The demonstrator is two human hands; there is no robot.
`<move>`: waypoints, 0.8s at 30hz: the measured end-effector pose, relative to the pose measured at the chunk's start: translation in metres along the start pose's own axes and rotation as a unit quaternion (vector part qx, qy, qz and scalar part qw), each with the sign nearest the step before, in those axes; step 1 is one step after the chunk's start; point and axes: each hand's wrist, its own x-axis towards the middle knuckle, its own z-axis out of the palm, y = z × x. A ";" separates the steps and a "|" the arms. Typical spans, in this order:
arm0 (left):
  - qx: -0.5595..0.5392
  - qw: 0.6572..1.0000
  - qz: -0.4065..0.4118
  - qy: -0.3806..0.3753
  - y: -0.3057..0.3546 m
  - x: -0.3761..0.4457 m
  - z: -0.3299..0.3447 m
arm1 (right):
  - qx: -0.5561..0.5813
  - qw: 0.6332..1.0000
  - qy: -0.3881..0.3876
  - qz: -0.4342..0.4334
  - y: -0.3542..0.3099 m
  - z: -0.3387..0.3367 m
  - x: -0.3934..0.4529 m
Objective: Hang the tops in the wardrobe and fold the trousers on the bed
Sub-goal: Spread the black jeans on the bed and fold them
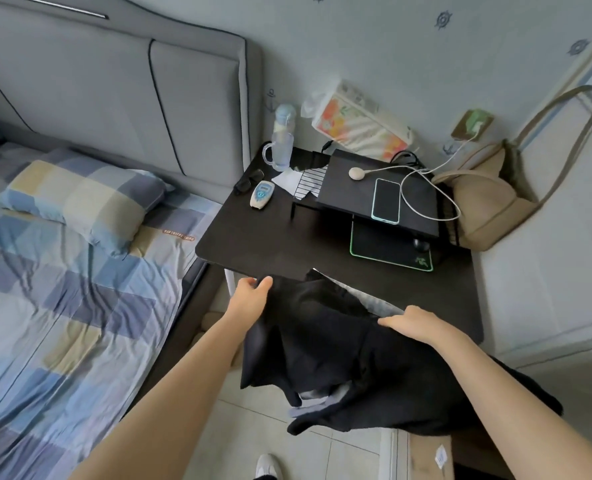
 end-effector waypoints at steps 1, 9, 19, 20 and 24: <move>-0.014 1.000 -0.013 0.005 0.000 0.011 0.008 | 0.017 1.000 -0.012 0.007 0.003 -0.002 0.010; 0.069 0.996 0.002 0.054 0.009 0.018 0.021 | -0.018 0.999 0.025 0.022 0.019 0.002 0.039; -0.071 0.977 0.184 0.083 0.061 -0.077 0.006 | 0.256 0.916 0.290 -0.108 0.022 -0.054 -0.060; -0.093 0.973 0.196 0.080 0.064 -0.088 0.003 | 0.284 0.907 0.286 -0.123 0.020 -0.057 -0.075; -0.195 0.951 0.230 0.067 0.073 -0.137 -0.019 | 0.366 0.873 0.265 -0.184 0.010 -0.056 -0.141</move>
